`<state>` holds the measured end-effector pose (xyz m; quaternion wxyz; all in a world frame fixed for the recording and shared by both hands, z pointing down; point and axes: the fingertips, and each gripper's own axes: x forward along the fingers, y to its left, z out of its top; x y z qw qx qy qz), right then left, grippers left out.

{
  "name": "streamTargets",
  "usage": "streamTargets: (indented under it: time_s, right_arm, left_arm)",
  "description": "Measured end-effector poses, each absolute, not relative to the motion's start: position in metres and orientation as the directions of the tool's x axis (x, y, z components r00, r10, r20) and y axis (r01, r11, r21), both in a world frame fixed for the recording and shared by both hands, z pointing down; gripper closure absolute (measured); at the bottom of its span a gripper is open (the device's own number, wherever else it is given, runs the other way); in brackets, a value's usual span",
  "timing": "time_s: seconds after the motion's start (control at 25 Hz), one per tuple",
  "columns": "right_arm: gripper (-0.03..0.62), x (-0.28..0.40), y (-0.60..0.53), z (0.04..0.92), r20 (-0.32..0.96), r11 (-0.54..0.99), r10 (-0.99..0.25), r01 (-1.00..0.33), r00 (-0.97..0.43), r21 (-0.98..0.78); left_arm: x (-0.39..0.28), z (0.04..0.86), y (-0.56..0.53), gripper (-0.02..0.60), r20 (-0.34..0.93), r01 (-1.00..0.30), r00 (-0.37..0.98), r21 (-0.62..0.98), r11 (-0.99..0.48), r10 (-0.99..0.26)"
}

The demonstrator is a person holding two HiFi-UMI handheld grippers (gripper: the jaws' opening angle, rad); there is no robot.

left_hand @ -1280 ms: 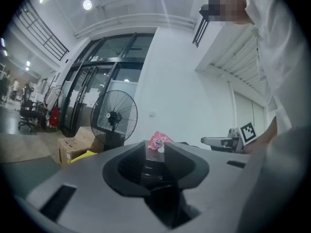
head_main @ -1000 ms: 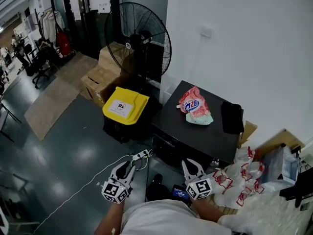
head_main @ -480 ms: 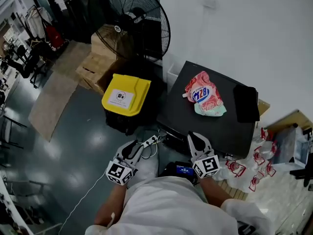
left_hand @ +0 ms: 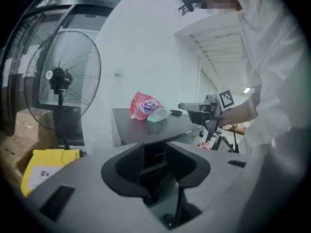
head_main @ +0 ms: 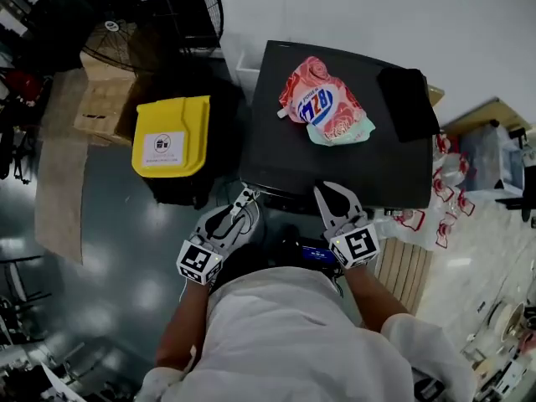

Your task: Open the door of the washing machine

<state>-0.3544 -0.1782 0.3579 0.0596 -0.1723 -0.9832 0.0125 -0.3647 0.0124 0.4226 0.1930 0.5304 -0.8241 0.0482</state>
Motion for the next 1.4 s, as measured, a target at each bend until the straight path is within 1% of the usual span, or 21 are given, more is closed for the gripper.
streamTargets:
  time_s: [0.12,0.2,0.24,0.4,0.48,0.6,0.68,0.76,0.84,0.96,1.12,1.24,1.32,1.4]
  right_arm:
    - [0.56,-0.345,-0.188,0.36,0.14,0.97,0.239,0.241,-0.961,0.001]
    - [0.56,-0.33,-0.188,0.368,0.215,0.984,0.16,0.173,-0.963,0.042]
    - [0.56,-0.322,-0.19,0.372,0.245,0.99,0.112,0.129,-0.963,0.053]
    - [0.56,-0.282,-0.192,0.384,0.287,0.993,-0.109,-0.089,-0.952,0.081]
    - [0.56,-0.265,-0.188,0.394,0.268,0.98,-0.195,-0.18,-0.943,0.08]
    - [0.56,-0.239,-0.18,0.421,0.274,0.958,-0.283,-0.286,-0.919,0.028]
    - [0.56,-0.225,-0.173,0.443,0.289,0.945,-0.314,-0.328,-0.904,0.002]
    - [0.56,-0.212,-0.162,0.471,0.363,0.942,-0.322,-0.336,-0.875,0.026]
    - [0.56,-0.201,-0.154,0.496,0.422,0.934,-0.335,-0.356,-0.842,0.032]
    - [0.56,-0.19,-0.148,0.53,0.451,0.928,-0.329,-0.371,-0.83,-0.007]
    - [0.56,-0.195,-0.14,0.584,0.432,0.915,-0.288,-0.379,-0.854,-0.14]
    - [0.56,-0.197,-0.133,0.622,0.426,0.905,-0.276,-0.382,-0.862,-0.186]
    - [0.56,-0.192,-0.133,0.639,0.427,0.898,-0.283,-0.393,-0.859,-0.195]
    - [0.56,-0.183,-0.135,0.655,0.438,0.895,-0.292,-0.405,-0.85,-0.189]
  left_arm:
    - [-0.369,0.455,-0.001,0.428,0.439,-0.962,-0.199,0.085,0.261,-0.876]
    - [-0.371,0.48,-0.004,0.428,0.503,-0.994,-0.084,0.023,0.111,-0.86]
    - [-0.372,0.492,-0.006,0.428,0.523,-0.999,-0.027,0.022,0.044,-0.852]
    - [-0.37,0.523,-0.014,0.428,0.516,-0.981,0.194,0.11,-0.16,-0.834]
    - [-0.369,0.536,-0.019,0.428,0.507,-0.966,0.257,0.13,-0.222,-0.823]
    - [-0.367,0.558,-0.026,0.428,0.497,-0.955,0.295,0.146,-0.257,-0.816]
    - [-0.36,0.576,-0.028,0.428,0.517,-0.94,0.335,0.125,-0.318,-0.788]
    - [-0.354,0.595,-0.031,0.428,0.546,-0.914,0.376,0.086,-0.396,-0.749]
    - [-0.349,0.611,-0.035,0.428,0.551,-0.899,0.401,0.083,-0.43,-0.732]
    - [-0.34,0.639,-0.038,0.428,0.554,-0.904,0.399,0.104,-0.415,-0.73]
    - [-0.34,0.679,-0.054,0.428,0.568,-0.941,0.309,0.068,-0.331,-0.763]
    - [-0.337,0.704,-0.061,0.425,0.56,-0.957,0.272,0.073,-0.28,-0.782]
    - [-0.332,0.717,-0.067,0.425,0.568,-0.951,0.279,0.049,-0.306,-0.775]
    - [-0.328,0.73,-0.072,0.425,0.587,-0.931,0.3,0.01,-0.364,-0.752]
